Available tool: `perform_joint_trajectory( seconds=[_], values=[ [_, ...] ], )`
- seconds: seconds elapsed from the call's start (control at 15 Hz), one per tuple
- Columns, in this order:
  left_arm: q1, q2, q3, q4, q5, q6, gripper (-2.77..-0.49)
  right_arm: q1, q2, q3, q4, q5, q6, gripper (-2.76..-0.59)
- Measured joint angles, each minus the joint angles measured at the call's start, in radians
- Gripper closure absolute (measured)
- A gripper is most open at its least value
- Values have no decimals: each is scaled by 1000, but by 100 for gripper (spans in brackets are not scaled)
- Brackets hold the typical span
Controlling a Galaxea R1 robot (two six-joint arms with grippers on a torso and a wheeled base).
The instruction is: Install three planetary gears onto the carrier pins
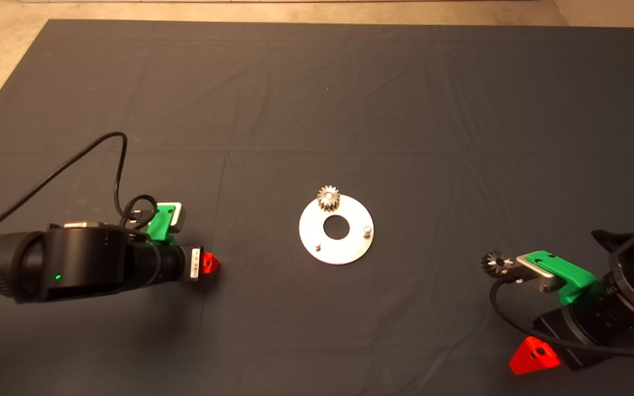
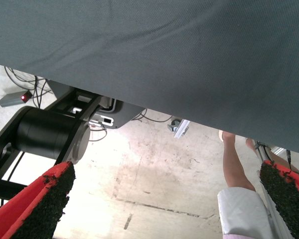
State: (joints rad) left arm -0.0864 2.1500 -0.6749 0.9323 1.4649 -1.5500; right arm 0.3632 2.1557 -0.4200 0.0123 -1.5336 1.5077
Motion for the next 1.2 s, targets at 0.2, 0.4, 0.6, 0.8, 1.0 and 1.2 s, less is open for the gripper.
perform_joint_trajectory(
  seconds=[0.2,0.4,0.6,0.8,1.0,1.2],
  values=[
    [0,0,0,0,0,0,-259,0,0,0,0,0,0,-276],
    [0,0,0,0,-11,-2,-245,0,0,0,0,0,0,-276],
    [0,0,5,0,-20,-9,-238,0,0,0,0,0,0,-276],
    [0,0,19,0,-23,-29,-222,0,0,0,0,0,0,-276],
    [0,0,23,0,-25,-35,-209,0,0,0,0,0,0,-276],
    [0,3,23,0,-24,-36,-195,0,0,0,0,0,0,-276]
  ],
)
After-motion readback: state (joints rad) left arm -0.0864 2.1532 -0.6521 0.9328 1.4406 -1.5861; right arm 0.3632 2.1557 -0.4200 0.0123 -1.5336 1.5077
